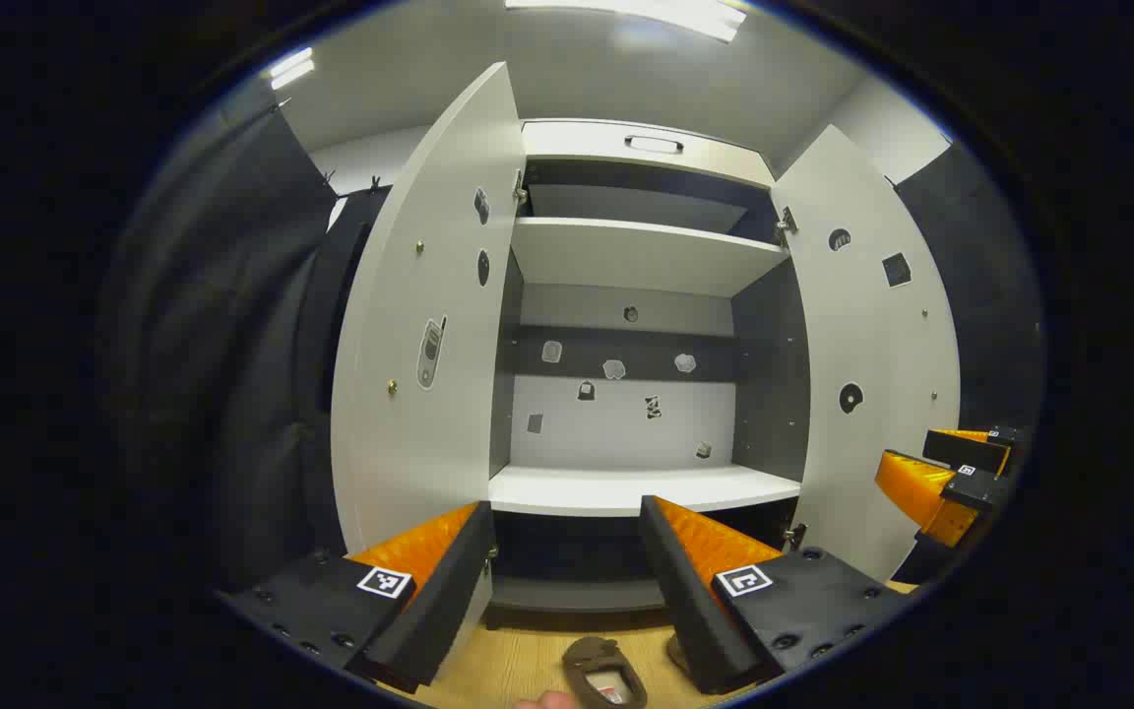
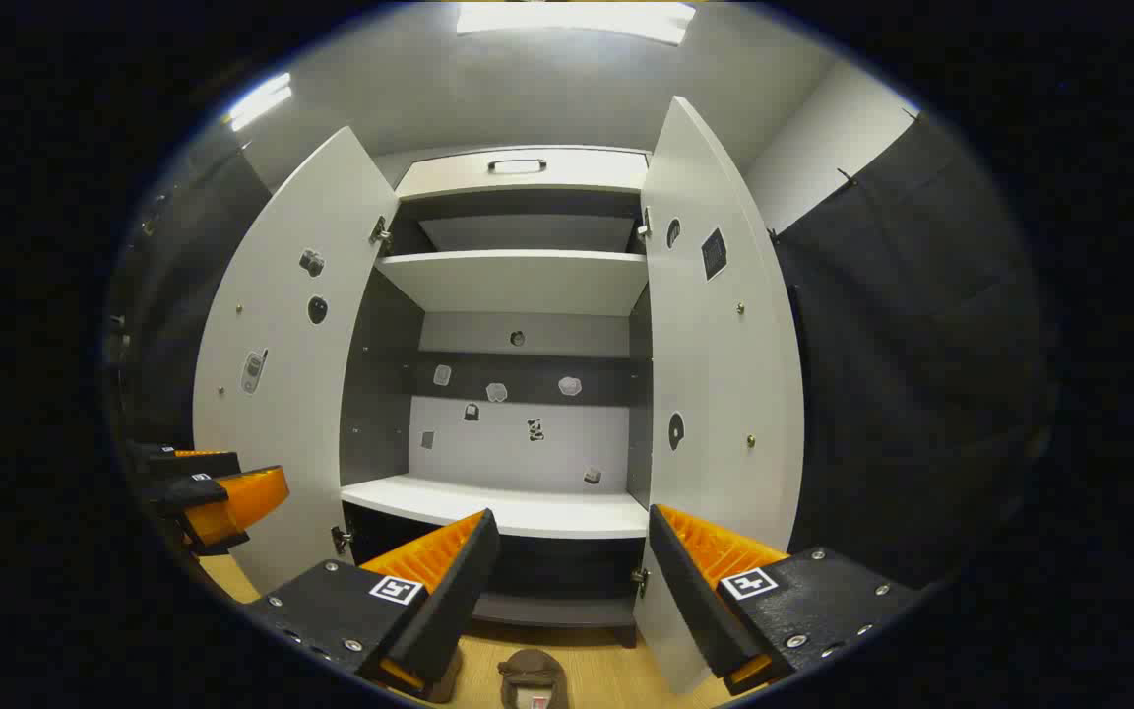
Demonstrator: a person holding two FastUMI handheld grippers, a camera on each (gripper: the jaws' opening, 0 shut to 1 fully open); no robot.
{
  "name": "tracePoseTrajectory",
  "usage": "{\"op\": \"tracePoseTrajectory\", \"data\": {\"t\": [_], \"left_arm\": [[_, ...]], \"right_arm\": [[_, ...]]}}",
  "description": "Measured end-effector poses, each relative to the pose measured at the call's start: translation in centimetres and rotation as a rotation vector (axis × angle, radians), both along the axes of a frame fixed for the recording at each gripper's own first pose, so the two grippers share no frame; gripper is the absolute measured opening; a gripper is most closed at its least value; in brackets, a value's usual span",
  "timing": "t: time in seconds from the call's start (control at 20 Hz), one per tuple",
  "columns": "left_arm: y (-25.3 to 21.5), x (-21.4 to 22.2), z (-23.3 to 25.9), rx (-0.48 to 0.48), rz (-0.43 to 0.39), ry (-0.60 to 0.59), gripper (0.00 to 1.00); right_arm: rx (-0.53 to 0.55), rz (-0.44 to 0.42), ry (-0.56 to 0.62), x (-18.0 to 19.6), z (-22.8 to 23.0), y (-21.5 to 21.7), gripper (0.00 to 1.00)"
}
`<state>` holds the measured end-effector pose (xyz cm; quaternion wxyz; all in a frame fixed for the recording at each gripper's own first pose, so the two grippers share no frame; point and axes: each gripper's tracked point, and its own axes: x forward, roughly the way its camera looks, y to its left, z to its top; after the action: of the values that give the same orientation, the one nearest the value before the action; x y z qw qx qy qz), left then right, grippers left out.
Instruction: Grab one shoe with the right hand and put it into the shoe cabinet, grab the other shoe with the left hand and put it into the shoe cabinet; then close the right door with the right hand and the left door with the left hand.
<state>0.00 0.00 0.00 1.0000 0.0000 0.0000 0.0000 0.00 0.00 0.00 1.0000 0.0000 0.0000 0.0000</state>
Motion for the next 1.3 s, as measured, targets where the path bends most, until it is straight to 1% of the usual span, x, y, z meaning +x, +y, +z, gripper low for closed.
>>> {"op": "tracePoseTrajectory", "data": {"t": [0.15,0.2,0.35,0.4,1.0,1.05,1.1,1.3], "left_arm": [[-0.06,0.03,-0.05,0.001,-0.002,0.003,0.96],[-0.09,0.04,-0.04,0.000,-0.004,0.002,0.99],[-0.17,0.04,-0.03,-0.005,-0.007,0.002,0.99],[-0.20,0.00,-0.06,-0.007,-0.008,0.003,0.96],[0.36,-0.02,-0.12,-0.015,0.005,0.011,0.96],[0.46,0.04,-0.06,-0.016,0.009,0.010,0.99],[0.49,0.04,0.01,-0.017,0.010,0.010,0.96],[0.70,-0.14,-0.14,-0.019,0.016,0.012,0.96]], "right_arm": [[0.009,0.002,0.002,0.02,-0.05,0.20,0.94],[0.005,0.001,0.003,-0.02,-0.13,0.18,0.94],[-0.006,0.005,0.007,-0.02,-0.27,0.32,0.94],[-0.006,0.006,0.008,-0.04,-0.31,0.33,0.94],[-0.004,0.003,-0.001,0.11,0.05,0.18,0.94],[-0.004,0.006,0.000,0.18,-0.01,0.23,0.94],[-0.006,0.008,0.001,0.20,-0.05,0.26,0.94],[-0.023,0.025,0.011,0.80,-0.65,0.52,0.94]]}}
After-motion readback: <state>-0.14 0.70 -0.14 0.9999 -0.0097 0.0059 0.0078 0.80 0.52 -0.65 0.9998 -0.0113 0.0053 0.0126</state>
